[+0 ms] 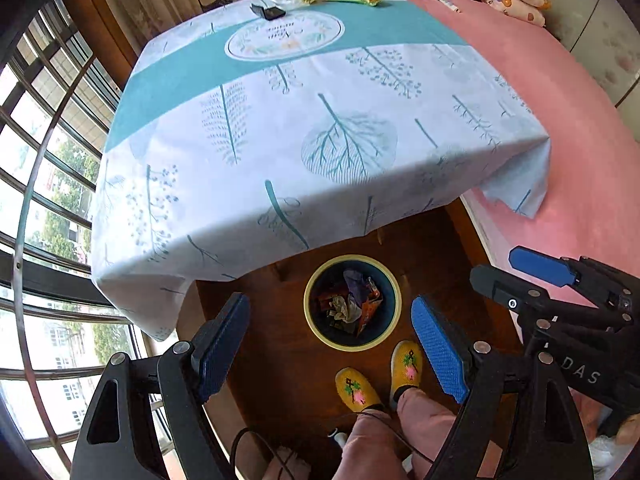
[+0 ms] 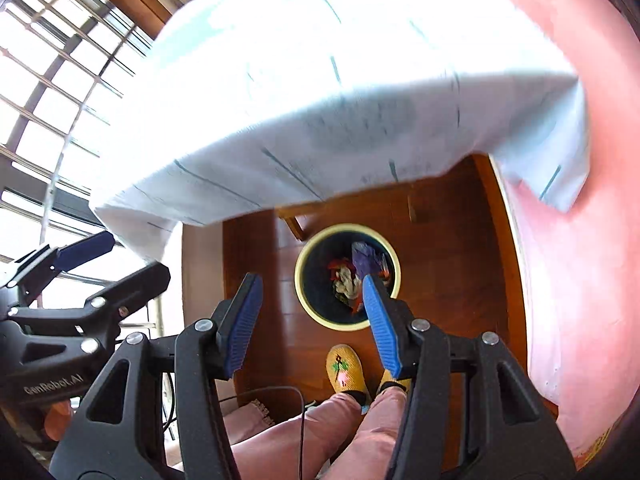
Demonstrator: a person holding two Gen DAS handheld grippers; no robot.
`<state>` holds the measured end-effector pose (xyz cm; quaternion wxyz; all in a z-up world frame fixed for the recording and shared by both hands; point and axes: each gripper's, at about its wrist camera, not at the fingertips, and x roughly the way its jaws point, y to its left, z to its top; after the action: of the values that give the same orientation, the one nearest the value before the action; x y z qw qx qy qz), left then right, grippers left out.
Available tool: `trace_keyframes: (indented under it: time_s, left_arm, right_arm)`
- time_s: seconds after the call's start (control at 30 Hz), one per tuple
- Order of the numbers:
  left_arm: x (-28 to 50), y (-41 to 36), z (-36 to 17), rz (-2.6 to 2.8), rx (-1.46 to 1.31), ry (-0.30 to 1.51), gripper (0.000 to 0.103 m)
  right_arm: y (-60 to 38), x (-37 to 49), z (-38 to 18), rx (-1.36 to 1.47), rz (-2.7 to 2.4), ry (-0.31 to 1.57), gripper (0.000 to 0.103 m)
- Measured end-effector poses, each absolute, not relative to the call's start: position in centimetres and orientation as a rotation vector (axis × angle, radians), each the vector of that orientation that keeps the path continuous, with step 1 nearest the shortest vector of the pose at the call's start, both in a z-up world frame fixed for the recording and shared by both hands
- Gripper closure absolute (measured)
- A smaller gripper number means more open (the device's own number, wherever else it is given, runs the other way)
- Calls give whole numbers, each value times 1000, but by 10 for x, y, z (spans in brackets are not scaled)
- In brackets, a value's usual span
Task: Collect trash
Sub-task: 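Raise both open grippers back toward the table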
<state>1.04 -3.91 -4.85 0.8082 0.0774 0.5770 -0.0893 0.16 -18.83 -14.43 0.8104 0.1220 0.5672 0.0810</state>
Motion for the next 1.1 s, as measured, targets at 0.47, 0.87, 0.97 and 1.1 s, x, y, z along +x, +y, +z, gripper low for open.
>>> trace_keyframes:
  time_s: [0.47,0.87,0.97,1.1]
  left_arm:
    - [68,-5,72,-177,125,1006,19]
    - [138,-8,107,-140,119,936,19]
    - [157,-15,102,-130,111,935,19]
    - [192,-25,93,-89,83,942,19]
  right_arm:
    - [-185,31,13,183,138,957,53]
    - [-192,100,76,155,131,843,53]
    - [-197,128,69,156,134,848,53]
    - [-212,170,52,180,168,874,53]
